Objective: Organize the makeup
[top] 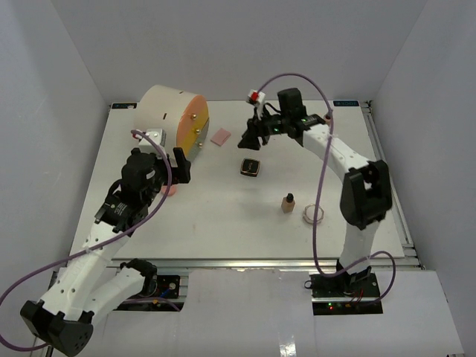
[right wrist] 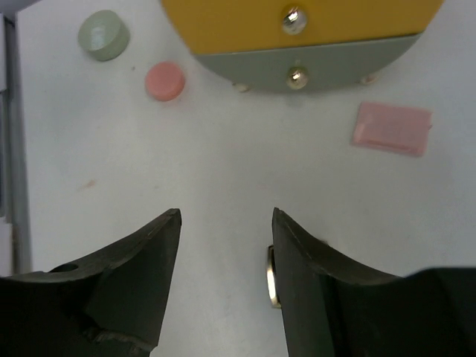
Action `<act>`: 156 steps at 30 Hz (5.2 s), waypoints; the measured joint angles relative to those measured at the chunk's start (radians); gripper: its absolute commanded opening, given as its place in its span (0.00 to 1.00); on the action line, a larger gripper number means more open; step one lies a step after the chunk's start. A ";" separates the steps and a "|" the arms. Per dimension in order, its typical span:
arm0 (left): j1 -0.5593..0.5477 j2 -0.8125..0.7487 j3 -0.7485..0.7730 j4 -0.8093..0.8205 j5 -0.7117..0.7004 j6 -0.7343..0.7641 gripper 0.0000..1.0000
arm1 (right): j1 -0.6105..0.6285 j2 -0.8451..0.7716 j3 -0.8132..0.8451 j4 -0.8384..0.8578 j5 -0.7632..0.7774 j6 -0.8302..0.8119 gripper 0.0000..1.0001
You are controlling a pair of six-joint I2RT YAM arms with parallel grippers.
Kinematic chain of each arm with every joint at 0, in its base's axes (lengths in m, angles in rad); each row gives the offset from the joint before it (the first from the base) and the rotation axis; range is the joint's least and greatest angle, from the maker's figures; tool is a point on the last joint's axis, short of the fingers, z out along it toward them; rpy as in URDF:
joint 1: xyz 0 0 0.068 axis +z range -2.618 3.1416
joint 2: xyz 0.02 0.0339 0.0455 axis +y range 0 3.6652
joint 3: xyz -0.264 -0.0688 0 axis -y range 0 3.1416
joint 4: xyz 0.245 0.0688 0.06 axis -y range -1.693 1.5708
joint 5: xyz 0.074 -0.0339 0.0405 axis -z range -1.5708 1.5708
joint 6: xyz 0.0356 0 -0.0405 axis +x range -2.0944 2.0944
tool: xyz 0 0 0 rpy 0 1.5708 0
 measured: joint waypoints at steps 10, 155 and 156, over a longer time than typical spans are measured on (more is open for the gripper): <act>0.002 -0.201 -0.152 0.029 -0.123 -0.003 0.98 | 0.136 0.362 0.444 0.005 0.089 0.267 0.72; -0.508 0.993 0.072 0.835 0.395 0.082 0.90 | -0.699 -0.748 -0.808 -0.073 -0.517 -0.213 0.96; -0.511 1.007 0.081 0.844 0.394 0.086 0.89 | -0.700 -0.748 -0.808 -0.070 -0.522 -0.212 0.95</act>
